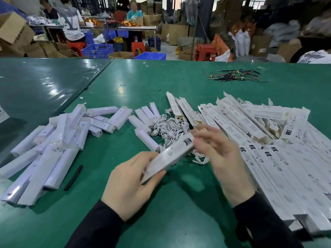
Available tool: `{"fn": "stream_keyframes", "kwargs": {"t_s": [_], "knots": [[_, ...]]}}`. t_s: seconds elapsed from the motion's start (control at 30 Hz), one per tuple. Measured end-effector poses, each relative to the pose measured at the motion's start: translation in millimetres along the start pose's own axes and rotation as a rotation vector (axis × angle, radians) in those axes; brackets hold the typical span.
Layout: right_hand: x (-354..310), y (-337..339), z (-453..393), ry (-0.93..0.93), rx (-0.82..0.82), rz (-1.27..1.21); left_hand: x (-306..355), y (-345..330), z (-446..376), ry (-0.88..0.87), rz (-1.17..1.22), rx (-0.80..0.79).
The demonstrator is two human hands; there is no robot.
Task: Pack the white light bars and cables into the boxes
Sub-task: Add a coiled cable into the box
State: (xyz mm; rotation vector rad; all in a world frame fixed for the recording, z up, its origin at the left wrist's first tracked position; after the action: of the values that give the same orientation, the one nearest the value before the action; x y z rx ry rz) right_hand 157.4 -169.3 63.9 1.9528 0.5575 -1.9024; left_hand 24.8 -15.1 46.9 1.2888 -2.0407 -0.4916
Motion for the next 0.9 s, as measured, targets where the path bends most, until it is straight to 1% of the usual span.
{"fn": "stream_keyframes", "kwargs": {"t_s": [0.07,0.1,0.13,0.17,0.2,0.3,0.33,0.37,0.47,0.53,0.63,0.7,0.77,0.9], "knots": [[0.6,12.2,0.8,0.071,0.195,-0.062,-8.0,10.0,1.0,0.111,0.012,0.124],[1.4,15.4,1.3,0.099,0.259,-0.004,-13.8,15.2,2.2,0.186,0.046,0.211],[1.8,12.6,2.1,0.125,0.277,0.114,-20.1,19.0,4.8,0.259,0.081,0.289],[3.2,3.4,3.6,0.162,0.241,0.265,-25.2,21.5,7.4,0.318,0.108,0.345],[7.8,-10.6,5.2,0.203,0.162,0.437,-29.0,22.9,9.9,0.365,0.125,0.377],[38.0,-56.9,10.4,0.354,-0.142,1.036,-34.8,20.0,15.3,0.456,0.209,0.377],[47.7,-64.0,10.8,0.383,-0.191,1.139,-34.9,18.6,15.9,0.465,0.239,0.367],[52.0,-66.7,10.1,0.382,-0.206,1.165,-34.3,17.4,15.6,0.463,0.259,0.356],[47.7,-63.6,9.5,0.365,-0.174,1.084,-31.2,16.1,12.5,0.432,0.279,0.322],[40.8,-58.0,8.9,0.342,-0.145,0.979,-27.0,13.6,10.3,0.404,0.277,0.246],[28.0,-48.2,7.2,0.202,-0.145,0.597,-16.9,5.8,5.0,0.31,0.246,0.077],[22.5,-46.7,9.2,0.106,-0.184,0.354,-11.3,0.5,2.1,0.246,0.259,0.009],[21.1,-47.1,10.3,-0.007,-0.23,0.193,-8.5,-2.3,1.2,0.225,0.291,-0.008],[28.0,-46.8,10.7,-0.262,-0.293,-0.084,-7.1,-2.4,1.6,0.274,0.417,0.072]]}}
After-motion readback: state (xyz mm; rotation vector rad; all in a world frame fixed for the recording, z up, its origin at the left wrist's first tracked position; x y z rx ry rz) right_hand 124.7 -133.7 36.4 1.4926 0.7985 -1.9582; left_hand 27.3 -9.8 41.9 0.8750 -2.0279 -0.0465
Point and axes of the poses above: each hand's wrist, its own z-axis away from the middle knuckle, its own y-axis out of the back of the hand, x = y × z, the point moved 6 cm from there along -z, towards the middle knuckle, and after that the axes turned 15 degrees about -y, right-handed, at the moved point
